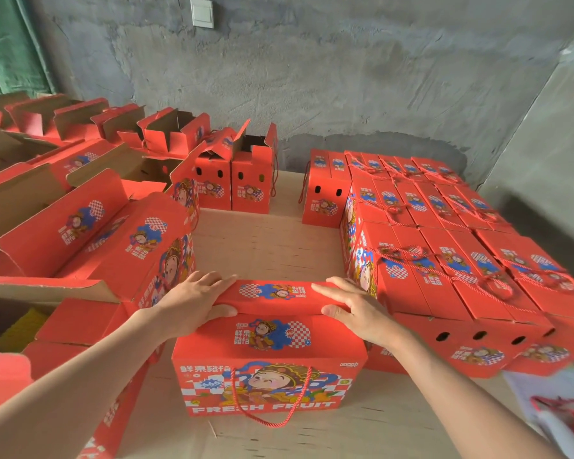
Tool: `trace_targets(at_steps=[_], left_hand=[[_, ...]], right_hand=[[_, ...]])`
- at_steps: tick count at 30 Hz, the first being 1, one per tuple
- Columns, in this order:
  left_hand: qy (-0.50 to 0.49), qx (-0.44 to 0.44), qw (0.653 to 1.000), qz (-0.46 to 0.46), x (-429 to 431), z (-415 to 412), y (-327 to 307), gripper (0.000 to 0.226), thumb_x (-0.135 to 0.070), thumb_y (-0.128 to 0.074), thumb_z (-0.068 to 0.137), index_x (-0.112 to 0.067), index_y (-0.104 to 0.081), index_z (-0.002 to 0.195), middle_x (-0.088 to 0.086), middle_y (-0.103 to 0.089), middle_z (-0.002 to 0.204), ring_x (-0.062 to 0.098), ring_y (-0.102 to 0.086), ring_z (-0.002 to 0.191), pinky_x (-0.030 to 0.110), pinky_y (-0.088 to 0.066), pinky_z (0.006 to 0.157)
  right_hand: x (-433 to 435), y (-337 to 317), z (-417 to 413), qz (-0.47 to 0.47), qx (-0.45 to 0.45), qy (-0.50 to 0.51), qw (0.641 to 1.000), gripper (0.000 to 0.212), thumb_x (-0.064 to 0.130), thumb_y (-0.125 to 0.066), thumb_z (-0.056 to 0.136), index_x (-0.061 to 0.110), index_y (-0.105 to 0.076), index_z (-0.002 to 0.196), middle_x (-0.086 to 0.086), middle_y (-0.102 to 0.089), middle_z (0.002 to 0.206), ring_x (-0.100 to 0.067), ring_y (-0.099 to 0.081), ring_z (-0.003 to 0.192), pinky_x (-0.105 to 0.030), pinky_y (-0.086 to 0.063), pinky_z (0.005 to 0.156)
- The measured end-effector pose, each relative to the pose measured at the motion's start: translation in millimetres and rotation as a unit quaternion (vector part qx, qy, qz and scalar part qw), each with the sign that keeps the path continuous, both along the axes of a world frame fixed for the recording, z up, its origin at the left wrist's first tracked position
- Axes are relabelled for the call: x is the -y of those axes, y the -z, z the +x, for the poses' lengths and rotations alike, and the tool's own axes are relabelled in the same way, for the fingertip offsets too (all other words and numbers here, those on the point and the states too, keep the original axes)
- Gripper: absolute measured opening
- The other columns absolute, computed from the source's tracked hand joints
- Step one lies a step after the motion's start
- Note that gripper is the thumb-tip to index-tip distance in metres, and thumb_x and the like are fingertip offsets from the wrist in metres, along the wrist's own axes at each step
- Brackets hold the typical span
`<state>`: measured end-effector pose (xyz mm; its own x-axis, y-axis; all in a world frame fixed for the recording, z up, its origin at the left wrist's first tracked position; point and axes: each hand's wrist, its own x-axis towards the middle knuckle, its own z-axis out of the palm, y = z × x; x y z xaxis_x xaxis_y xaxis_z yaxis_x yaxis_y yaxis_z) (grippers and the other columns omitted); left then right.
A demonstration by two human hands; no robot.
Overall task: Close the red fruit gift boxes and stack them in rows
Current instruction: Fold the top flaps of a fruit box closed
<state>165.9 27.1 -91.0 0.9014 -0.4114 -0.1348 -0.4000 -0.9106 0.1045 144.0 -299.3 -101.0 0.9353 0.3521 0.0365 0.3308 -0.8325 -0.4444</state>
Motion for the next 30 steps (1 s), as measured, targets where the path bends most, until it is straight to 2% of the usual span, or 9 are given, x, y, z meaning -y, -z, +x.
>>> trace_targets(at_steps=[8, 14, 17, 19, 21, 25, 30], left_hand=[[0.01, 0.014, 1.0, 0.012, -1.3, -0.3, 7.4, 0.074, -0.063, -0.026, 0.089, -0.032, -0.001, 0.151, -0.003, -0.022, 0.149, 0.019, -0.02, 0.136, 0.037, -0.027, 0.112], [0.013, 0.017, 0.999, 0.026, 1.9, -3.3, 4.0, 0.066, -0.06, -0.026, 0.093, -0.038, 0.0, 0.15, -0.003, -0.02, 0.149, 0.021, -0.019, 0.137, 0.038, -0.02, 0.115], [0.021, 0.002, 0.998, 0.058, 4.2, -0.2, -3.3, 0.064, -0.064, -0.02, 0.092, -0.045, 0.007, 0.146, 0.0, -0.02, 0.15, 0.025, -0.021, 0.137, 0.038, -0.018, 0.115], [0.018, -0.007, 0.995, 0.098, 14.2, 4.5, -8.0, 0.072, -0.075, -0.016, 0.085, -0.046, 0.009, 0.146, 0.007, -0.024, 0.149, 0.031, -0.027, 0.135, 0.04, -0.021, 0.113], [-0.004, -0.007, 0.994, 0.113, 28.4, 6.6, -9.3, 0.086, -0.084, -0.018, 0.076, -0.04, -0.001, 0.148, 0.012, -0.03, 0.144, 0.033, -0.034, 0.131, 0.041, -0.027, 0.109], [-0.015, 0.004, 0.999, 0.048, 39.0, 6.3, -2.5, 0.093, -0.086, -0.025, 0.073, -0.03, -0.017, 0.146, 0.005, -0.038, 0.14, 0.028, -0.037, 0.129, 0.04, -0.032, 0.106], [0.01, 0.046, 0.998, 0.052, 35.7, 3.6, 0.3, 0.108, -0.089, -0.001, 0.061, -0.025, -0.019, 0.147, 0.004, -0.04, 0.137, 0.027, -0.039, 0.127, 0.04, -0.034, 0.106]], right_hand=[[0.4, 3.5, 0.8, -0.001, -0.035, -0.022, 0.999, 0.043, 0.041, -0.042, 0.098, 0.051, -0.032, 0.139, 0.006, -0.019, 0.15, -0.007, -0.012, 0.141, -0.02, -0.014, 0.108], [-1.9, 7.7, -2.6, 0.023, -0.013, -0.01, 1.0, 0.042, 0.038, -0.044, 0.098, 0.053, -0.035, 0.136, 0.007, -0.021, 0.15, -0.006, -0.011, 0.142, -0.021, -0.014, 0.11], [-2.2, 7.2, -1.8, 0.025, -0.015, -0.012, 1.0, 0.041, 0.038, -0.044, 0.098, 0.057, -0.035, 0.134, 0.008, -0.021, 0.15, -0.007, -0.01, 0.142, -0.022, -0.013, 0.11], [-2.2, 7.3, -1.5, 0.022, -0.01, -0.014, 1.0, 0.041, 0.038, -0.043, 0.098, 0.059, -0.033, 0.133, 0.006, -0.022, 0.149, -0.008, -0.012, 0.142, -0.022, -0.014, 0.111], [-2.6, 7.8, -1.4, 0.021, -0.005, -0.015, 1.0, 0.043, 0.038, -0.044, 0.098, 0.061, -0.03, 0.131, 0.005, -0.024, 0.149, -0.009, -0.014, 0.141, -0.02, -0.013, 0.11], [-2.0, 8.3, -0.2, 0.025, -0.008, -0.016, 1.0, 0.041, 0.041, -0.044, 0.097, 0.064, -0.03, 0.129, 0.008, -0.023, 0.148, -0.005, -0.012, 0.14, -0.019, -0.011, 0.108], [-1.8, 7.5, -1.6, 0.023, -0.008, -0.015, 1.0, 0.041, 0.041, -0.044, 0.098, 0.065, -0.029, 0.128, 0.007, -0.023, 0.149, -0.004, -0.012, 0.14, -0.018, -0.011, 0.107]])
